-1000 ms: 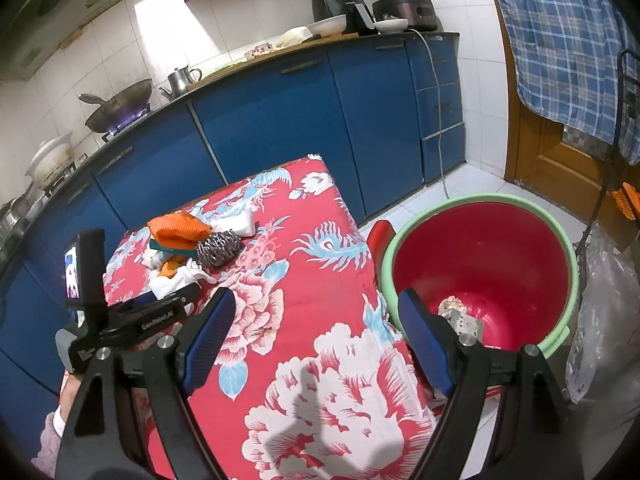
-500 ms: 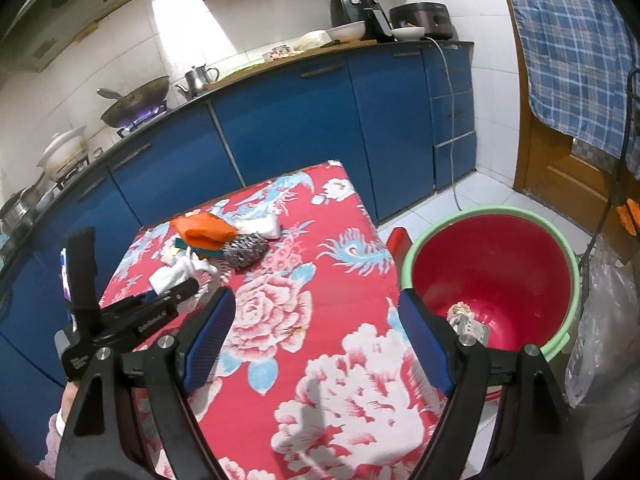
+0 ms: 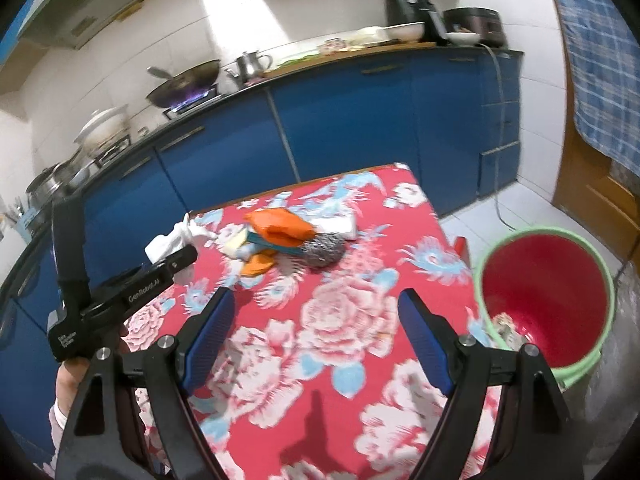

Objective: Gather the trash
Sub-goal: 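Grasp the orange textured glove with the right gripper while the left gripper holds the white cloth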

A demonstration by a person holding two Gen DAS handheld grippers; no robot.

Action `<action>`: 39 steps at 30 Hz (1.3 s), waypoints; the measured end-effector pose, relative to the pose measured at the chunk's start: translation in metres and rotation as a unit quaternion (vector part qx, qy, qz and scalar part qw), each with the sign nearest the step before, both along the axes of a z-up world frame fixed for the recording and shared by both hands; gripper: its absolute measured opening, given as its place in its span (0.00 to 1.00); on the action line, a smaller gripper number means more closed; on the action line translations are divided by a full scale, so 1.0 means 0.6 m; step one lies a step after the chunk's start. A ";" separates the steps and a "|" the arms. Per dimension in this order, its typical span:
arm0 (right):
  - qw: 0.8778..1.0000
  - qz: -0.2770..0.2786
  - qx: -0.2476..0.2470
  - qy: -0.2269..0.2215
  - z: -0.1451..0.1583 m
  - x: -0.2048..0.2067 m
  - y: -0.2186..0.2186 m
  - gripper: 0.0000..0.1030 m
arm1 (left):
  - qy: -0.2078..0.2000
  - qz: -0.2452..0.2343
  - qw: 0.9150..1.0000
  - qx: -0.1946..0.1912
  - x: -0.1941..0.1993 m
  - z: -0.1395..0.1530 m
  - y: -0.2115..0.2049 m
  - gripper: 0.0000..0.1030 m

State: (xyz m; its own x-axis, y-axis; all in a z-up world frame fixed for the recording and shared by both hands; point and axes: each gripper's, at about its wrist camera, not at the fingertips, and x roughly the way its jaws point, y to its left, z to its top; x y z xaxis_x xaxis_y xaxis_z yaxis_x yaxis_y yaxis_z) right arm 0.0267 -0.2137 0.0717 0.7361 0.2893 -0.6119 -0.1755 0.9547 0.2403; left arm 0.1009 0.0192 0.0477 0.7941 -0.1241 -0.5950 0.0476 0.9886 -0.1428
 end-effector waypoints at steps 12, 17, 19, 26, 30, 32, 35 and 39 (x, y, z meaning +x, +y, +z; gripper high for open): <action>0.999 0.044 0.002 0.020 -0.031 0.113 0.096 0.81 | -0.009 0.021 1.000 0.006 0.032 0.009 0.040 0.25; 0.999 0.038 0.012 0.037 -0.051 0.175 0.114 0.81 | 0.002 0.018 1.000 0.003 0.063 -0.007 0.047 0.25; 0.998 0.034 0.013 0.044 -0.060 0.198 0.119 0.81 | 0.005 0.019 1.000 0.006 0.074 -0.014 0.048 0.25; 0.997 0.021 0.021 0.074 -0.101 0.268 0.135 0.81 | 0.021 0.011 1.000 0.006 0.105 -0.042 0.055 0.25; 0.996 0.015 0.025 0.084 -0.122 0.293 0.138 0.81 | 0.021 0.003 1.000 0.003 0.110 -0.046 0.057 0.25; 0.995 0.013 0.029 0.094 -0.134 0.304 0.140 0.80 | 0.020 -0.002 1.000 0.003 0.109 -0.048 0.057 0.25; 0.994 0.017 0.035 0.104 -0.149 0.313 0.144 0.69 | 0.023 -0.010 1.000 -0.004 0.109 -0.052 0.060 0.25; 0.993 0.027 0.034 0.114 -0.156 0.315 0.151 0.51 | 0.025 -0.016 0.999 -0.014 0.108 -0.055 0.060 0.25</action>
